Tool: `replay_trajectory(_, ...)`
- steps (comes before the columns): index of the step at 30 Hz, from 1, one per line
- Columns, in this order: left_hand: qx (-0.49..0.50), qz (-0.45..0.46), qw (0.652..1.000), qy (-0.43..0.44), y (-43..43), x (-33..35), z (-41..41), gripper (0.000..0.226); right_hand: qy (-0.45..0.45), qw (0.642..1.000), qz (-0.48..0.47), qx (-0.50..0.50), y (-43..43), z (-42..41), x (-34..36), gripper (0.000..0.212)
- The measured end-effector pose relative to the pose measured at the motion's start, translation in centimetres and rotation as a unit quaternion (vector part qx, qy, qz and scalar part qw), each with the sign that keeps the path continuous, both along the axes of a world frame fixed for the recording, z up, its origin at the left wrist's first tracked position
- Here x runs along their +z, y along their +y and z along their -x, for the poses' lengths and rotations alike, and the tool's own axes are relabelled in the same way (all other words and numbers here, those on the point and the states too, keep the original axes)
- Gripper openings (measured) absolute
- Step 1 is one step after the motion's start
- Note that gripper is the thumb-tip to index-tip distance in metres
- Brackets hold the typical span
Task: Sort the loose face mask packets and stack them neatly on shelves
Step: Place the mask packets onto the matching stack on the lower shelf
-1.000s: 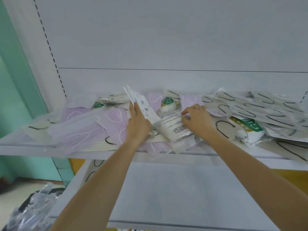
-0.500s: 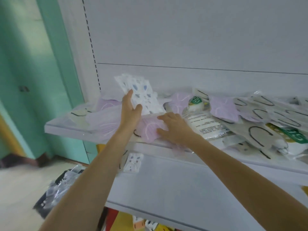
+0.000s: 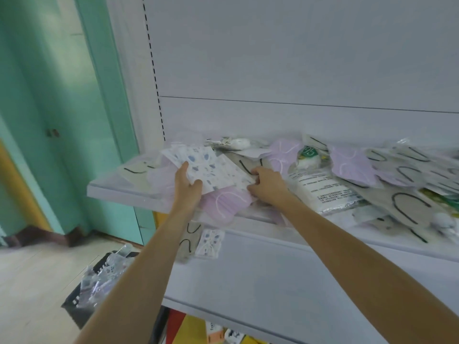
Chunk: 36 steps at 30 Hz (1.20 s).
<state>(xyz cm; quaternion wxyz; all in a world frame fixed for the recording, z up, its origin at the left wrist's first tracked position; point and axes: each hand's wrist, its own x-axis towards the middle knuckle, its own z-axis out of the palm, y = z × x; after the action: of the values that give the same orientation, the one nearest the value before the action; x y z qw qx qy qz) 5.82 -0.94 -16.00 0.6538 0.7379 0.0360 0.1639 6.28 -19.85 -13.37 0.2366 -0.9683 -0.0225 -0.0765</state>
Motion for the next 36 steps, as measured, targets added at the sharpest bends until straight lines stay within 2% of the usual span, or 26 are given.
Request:
replay_trajectory(3, -0.002, -0.004, 1.000, 0.002, 0.0, 0.2, 0.0, 0.063, 0.001, 0.996, -0.087, 0.014, 0.1, 0.0, -0.1, 0.046)
replay_trajectory(5, -0.011, 0.007, 1.000, -0.001, 0.0, 0.1, 0.1, 0.061, -0.049, 0.990, -0.129, -0.005, -0.1, -0.1, 0.1, 0.039)
replay_trajectory(8, -0.020, 0.024, 1.000, -0.003, 0.1, -0.2, 0.2, 0.054, -0.165, 0.970, -0.166, -0.066, -1.2, -0.2, 1.4, 0.036)
replay_trajectory(14, -0.014, 0.039, 0.999, -0.007, -0.1, -0.7, 0.0, 0.050, -0.218, 0.944, -0.216, -0.123, -3.9, 0.1, 3.5, 0.031)
replay_trajectory(17, -0.020, 0.011, 0.999, -0.027, -0.2, -0.7, 0.0, 0.049, -0.207, 0.916, -0.309, -0.149, -5.1, 0.5, 4.0, 0.030)
replay_trajectory(21, -0.048, -0.008, 0.998, -0.046, -0.6, 0.2, 0.1, 0.039, -0.135, 0.880, -0.442, -0.113, -4.2, 1.1, 3.6, 0.025)
replay_trajectory(26, -0.075, -0.010, 0.996, -0.053, -1.4, 2.3, 0.1, 0.050, -0.170, 0.906, -0.374, -0.105, -0.2, 1.8, 2.1, 0.022)
replay_trajectory(29, -0.139, 0.055, 0.987, -0.054, -1.7, 2.8, 1.0, 0.024, -0.164, 0.909, -0.373, -0.092, 1.9, 2.1, 1.5, 0.024)
replay_trajectory(30, -0.151, 0.084, 0.983, -0.059, -1.7, 2.8, 1.3, 0.023, -0.162, 0.910, -0.373, -0.085, 2.5, 2.2, 1.3, 0.023)
replay_trajectory(33, -0.161, 0.156, 0.973, -0.059, -0.9, 2.4, 2.2, 0.045, -0.173, 0.930, -0.318, -0.064, 3.7, 3.1, 0.9, 0.021)
replay_trajectory(36, -0.150, 0.165, 0.971, -0.081, 0.8, 1.6, 3.8, 0.051, -0.169, 0.947, -0.270, -0.037, 5.1, 4.5, 0.0, 0.022)
